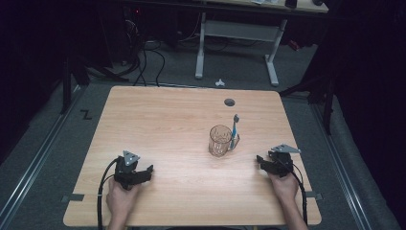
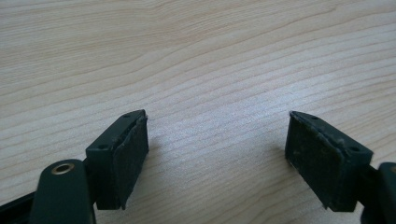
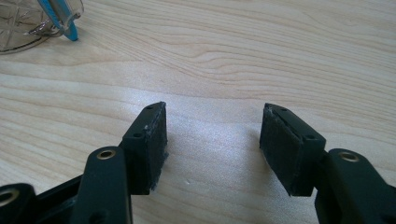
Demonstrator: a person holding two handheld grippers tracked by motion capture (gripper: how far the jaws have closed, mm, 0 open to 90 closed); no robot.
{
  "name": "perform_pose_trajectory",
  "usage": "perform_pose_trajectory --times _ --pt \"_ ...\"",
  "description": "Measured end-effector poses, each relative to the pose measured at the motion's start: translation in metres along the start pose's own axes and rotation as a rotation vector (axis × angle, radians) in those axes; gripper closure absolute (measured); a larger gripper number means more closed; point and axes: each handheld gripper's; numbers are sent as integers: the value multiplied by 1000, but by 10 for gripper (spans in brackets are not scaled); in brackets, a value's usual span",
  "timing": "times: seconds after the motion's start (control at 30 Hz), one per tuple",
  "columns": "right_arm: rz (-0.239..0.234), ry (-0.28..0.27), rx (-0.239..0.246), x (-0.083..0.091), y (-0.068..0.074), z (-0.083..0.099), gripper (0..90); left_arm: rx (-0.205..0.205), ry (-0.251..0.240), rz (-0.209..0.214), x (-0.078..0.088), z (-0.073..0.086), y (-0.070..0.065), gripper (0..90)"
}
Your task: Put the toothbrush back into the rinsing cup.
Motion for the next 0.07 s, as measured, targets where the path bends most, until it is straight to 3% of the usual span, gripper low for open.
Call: perform_pose_trajectory --times 0.07 --pt "1 0 0 0 1 0 415 0 0 0 0 0 0 220"
Point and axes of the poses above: each handheld gripper's, and its own axes: x roughly backward along the jaws, z roughly out of its underside, y roughly to its left, and after that the axes turned 1 degree about x, right-handed
